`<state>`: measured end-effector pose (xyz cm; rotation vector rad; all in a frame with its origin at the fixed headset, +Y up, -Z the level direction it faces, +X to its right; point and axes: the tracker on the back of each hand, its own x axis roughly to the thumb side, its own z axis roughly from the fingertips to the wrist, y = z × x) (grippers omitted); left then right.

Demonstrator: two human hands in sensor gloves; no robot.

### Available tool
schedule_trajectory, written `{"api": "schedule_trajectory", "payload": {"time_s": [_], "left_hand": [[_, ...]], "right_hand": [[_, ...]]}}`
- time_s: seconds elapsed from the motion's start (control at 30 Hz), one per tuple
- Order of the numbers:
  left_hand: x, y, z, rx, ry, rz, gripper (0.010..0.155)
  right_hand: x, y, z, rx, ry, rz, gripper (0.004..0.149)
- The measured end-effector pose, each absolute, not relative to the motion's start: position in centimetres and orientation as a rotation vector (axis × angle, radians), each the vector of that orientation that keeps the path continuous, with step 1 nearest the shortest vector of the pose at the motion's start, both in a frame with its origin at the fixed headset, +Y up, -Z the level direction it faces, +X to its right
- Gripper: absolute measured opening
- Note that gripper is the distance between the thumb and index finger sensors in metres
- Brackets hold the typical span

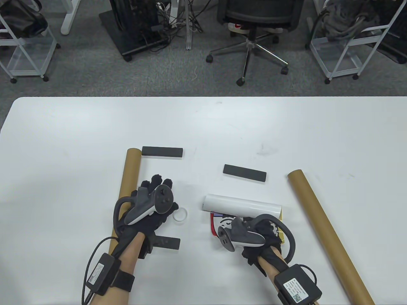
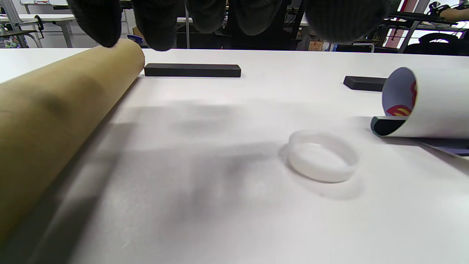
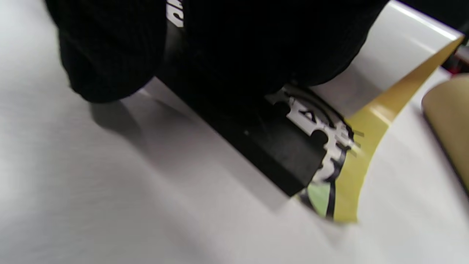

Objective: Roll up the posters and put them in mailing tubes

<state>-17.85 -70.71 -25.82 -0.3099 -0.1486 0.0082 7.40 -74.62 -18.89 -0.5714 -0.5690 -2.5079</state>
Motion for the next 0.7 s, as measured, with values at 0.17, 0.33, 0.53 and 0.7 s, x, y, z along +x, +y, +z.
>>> {"api": "schedule_trajectory", "payload": {"time_s": [0.17, 0.33, 0.53, 0.7], "left_hand": [[-17.9, -70.8, -25.8, -0.316, -0.147, 0.004, 0.078], [-17.6, -70.5, -25.7, -0.296, -0.153, 0.001, 0.078], [-17.7, -70.4, -25.7, -0.294, -0.151, -0.009, 0.078], [-17.6, -70.4, -25.7, -0.294, -0.153, -0.011, 0.078]], "right_hand": [[7.4, -74.3, -19.2, -0.615, -0.484, -2.563, 0.069], [7.5, -74.0, -19.6, -0.640, -0.479, -2.559, 0.069], [7.5, -71.7, -20.3, -0.608, -0.471, -2.599, 0.069], [7.6, -69.6, -20.8, -0.573, -0.485, -2.608, 0.069]]}}
